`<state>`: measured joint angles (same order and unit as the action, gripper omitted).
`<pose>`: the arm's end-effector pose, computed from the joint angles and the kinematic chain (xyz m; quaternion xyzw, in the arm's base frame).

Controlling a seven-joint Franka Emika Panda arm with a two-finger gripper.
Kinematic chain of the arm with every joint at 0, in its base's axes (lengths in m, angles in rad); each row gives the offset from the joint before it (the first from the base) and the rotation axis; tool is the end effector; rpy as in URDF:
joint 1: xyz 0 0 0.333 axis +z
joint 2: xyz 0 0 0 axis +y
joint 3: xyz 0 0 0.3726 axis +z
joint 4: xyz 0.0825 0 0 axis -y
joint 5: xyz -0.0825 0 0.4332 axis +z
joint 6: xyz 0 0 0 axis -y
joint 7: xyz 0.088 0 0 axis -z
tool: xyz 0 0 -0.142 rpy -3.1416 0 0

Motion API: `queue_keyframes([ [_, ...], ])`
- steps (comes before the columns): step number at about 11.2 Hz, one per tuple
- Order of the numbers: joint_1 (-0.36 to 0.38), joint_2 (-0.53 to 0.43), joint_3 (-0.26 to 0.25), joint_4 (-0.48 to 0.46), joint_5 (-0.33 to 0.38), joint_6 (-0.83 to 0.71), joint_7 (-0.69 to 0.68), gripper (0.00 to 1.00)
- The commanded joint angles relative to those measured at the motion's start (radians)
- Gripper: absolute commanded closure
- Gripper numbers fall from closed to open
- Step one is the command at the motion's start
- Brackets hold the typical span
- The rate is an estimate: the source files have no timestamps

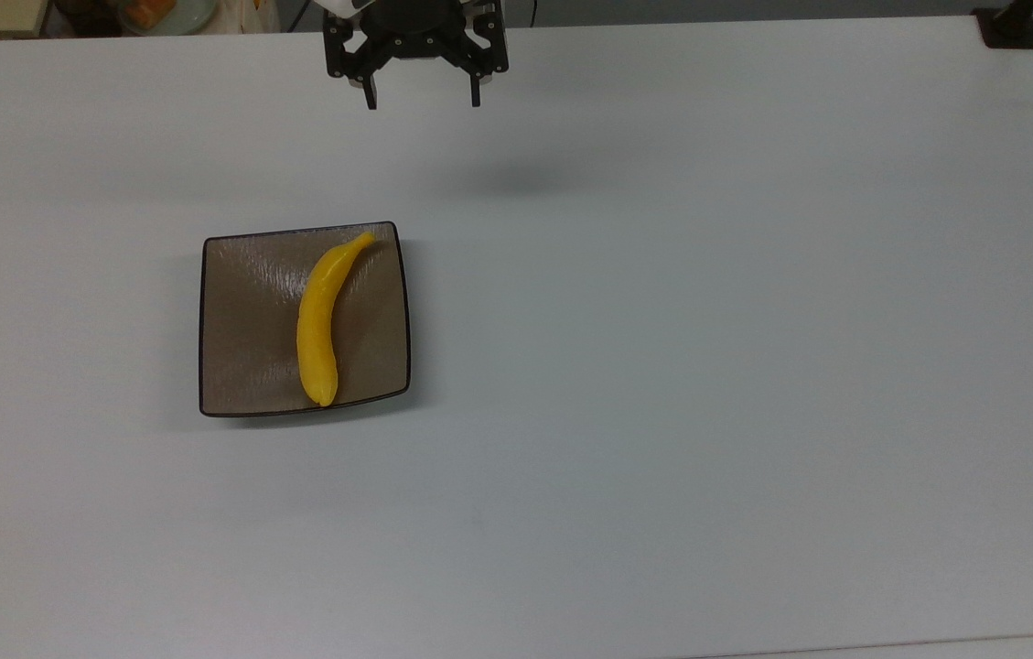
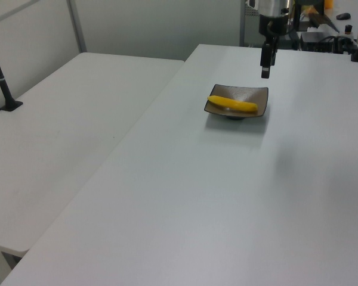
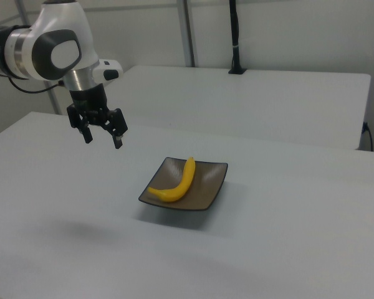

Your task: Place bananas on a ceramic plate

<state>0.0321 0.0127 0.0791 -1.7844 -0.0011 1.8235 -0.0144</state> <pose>0.6158 0.0684 0.5481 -0.9979 -0.0629 -0.0132 0.0006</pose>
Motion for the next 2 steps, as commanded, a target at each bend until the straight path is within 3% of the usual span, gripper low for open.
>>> queue_keyframes([
  [1, 0.019, -0.031, -0.018, -0.026, -0.016, 0.007, -0.007, 0.0],
  [2, 0.019, -0.031, -0.018, -0.026, -0.016, 0.005, -0.004, 0.0],
])
